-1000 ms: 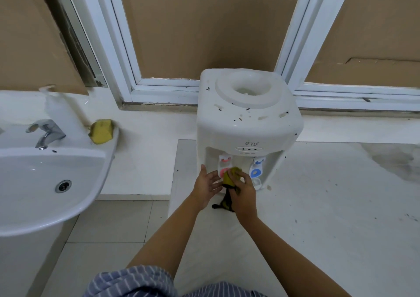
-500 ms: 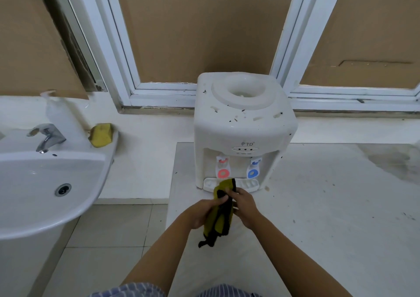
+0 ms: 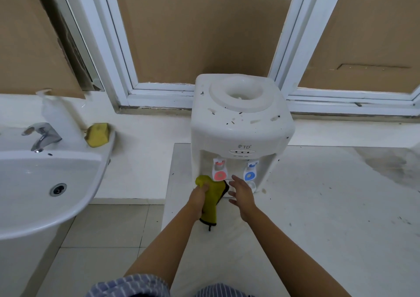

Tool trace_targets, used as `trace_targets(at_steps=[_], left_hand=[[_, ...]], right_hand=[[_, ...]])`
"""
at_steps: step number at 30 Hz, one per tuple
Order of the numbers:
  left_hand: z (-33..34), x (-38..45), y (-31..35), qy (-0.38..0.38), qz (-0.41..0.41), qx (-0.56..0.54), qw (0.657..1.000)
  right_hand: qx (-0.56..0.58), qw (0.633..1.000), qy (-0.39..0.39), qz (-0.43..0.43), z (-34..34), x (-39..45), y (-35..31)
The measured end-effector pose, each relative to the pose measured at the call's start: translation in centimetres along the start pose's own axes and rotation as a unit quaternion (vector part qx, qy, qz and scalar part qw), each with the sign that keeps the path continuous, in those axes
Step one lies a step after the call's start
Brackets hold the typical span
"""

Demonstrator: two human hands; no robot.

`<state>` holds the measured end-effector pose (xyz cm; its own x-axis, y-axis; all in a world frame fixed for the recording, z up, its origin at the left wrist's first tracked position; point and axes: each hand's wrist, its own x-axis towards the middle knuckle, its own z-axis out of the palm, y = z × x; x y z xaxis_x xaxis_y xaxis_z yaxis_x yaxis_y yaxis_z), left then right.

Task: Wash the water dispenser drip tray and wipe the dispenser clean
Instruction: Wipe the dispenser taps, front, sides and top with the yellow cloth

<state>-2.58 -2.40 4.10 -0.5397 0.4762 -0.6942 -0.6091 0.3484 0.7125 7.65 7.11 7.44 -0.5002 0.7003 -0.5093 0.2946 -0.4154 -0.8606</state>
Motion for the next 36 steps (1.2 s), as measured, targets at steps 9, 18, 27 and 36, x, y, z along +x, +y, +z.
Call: trace_targets(at_steps=[9, 18, 27, 36], left_hand=[[2.1, -0.2, 2.8, -0.01, 0.111, -0.049, 0.993], [2.0, -0.3, 2.5, -0.041, 0.058, -0.025, 0.997], [1.5, -0.3, 3.4, -0.046, 0.043, -0.081, 0.995], [2.1, -0.9, 2.7, 0.026, 0.029, 0.0, 0.999]], right_hand=[[-0.087, 0.994, 0.002, -0.073, 0.3, 0.2, -0.4], [-0.049, 0.997, 0.02, -0.057, 0.2, 0.1, 0.2], [-0.024, 0.999, 0.02, -0.031, 0.4, -0.2, 0.1], [-0.066, 0.995, -0.009, -0.074, 0.6, -0.6, -0.1]])
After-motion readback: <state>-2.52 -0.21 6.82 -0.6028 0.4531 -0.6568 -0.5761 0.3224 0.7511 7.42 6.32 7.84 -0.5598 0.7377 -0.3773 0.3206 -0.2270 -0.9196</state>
